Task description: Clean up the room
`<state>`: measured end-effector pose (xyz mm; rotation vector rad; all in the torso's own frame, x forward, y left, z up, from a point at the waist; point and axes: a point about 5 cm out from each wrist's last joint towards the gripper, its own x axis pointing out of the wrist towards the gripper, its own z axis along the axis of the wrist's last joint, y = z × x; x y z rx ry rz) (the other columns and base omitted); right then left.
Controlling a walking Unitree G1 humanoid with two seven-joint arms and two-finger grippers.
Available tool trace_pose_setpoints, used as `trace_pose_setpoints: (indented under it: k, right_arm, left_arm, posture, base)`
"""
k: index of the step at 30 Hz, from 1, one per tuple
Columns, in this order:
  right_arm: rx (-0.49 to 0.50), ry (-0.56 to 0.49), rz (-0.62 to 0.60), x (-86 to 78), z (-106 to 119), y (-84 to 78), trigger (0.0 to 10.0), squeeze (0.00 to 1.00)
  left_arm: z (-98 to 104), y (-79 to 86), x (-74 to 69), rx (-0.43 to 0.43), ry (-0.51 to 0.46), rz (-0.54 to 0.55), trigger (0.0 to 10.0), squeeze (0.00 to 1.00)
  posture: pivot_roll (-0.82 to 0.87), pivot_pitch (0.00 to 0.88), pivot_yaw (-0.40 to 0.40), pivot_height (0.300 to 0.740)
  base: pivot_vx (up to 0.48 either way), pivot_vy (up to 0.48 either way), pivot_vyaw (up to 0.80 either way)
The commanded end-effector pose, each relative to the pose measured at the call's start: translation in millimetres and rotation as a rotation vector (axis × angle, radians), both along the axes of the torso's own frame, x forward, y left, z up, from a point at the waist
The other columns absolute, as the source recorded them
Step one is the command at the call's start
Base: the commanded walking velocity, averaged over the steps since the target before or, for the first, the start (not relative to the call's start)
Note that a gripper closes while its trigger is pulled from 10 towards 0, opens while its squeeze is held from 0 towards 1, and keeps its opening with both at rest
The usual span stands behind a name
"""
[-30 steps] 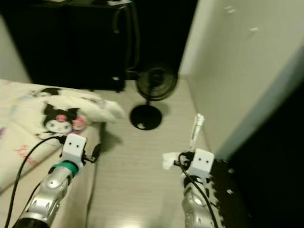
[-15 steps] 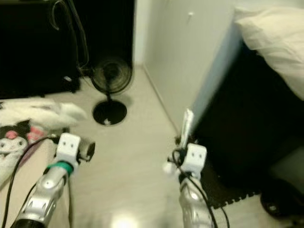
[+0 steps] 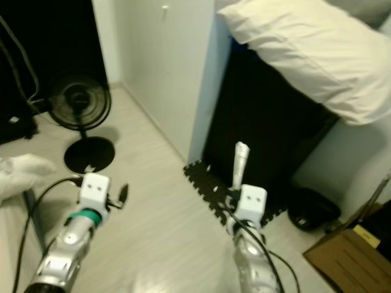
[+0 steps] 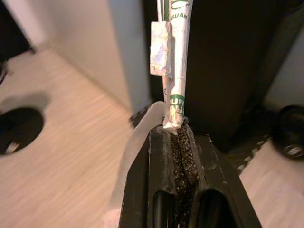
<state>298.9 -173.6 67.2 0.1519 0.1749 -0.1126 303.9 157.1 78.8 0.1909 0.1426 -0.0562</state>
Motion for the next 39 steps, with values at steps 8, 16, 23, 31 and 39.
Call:
trace_pose_setpoints:
  k: [8, 16, 23, 31, 39]
  right_arm:
    - [0.003, 0.041, 0.033, -3.8, -6.0, 5.1, 10.0, 0.00]
    - [0.000, 0.036, 0.053, 1.0, -3.0, 7.6, 10.0, 0.00]
    - [0.009, 0.033, 0.051, 3.9, -1.5, 6.6, 10.0, 0.00]
    - [-0.001, 0.060, 0.007, -13.3, -9.7, -5.6, 10.0, 0.00]
    - [0.000, 0.069, 0.007, -15.5, -11.6, -5.5, 10.0, 0.00]
  left_arm:
    - [-7.3, 2.1, -1.9, -0.014, 0.024, 0.015, 10.0, 0.00]
    - [-8.3, 4.7, -4.3, -0.017, 0.027, 0.041, 10.0, 0.00]
    - [-7.2, 2.0, -2.2, -0.018, 0.023, 0.027, 10.0, 0.00]
    - [-15.9, 9.8, -11.1, -0.007, 0.058, 0.045, 10.0, 0.00]
    - [-8.3, 5.8, -2.0, 0.009, 0.026, 0.019, 10.0, 0.00]
  posture:
    - [0.05, 0.000, -0.027, 0.740]
    - [0.08, 0.000, -0.044, 0.740]
    - [0.08, 0.000, -0.041, 0.740]
    - [0.04, 0.000, -0.003, 0.740]
    - [0.04, 0.000, -0.014, 0.740]
  base:
    - [0.000, 0.000, -0.80]
    - [0.000, 0.000, -0.80]
    - [0.000, 0.000, -0.80]
    - [0.000, 0.000, -0.80]
    - [0.000, 0.000, -0.80]
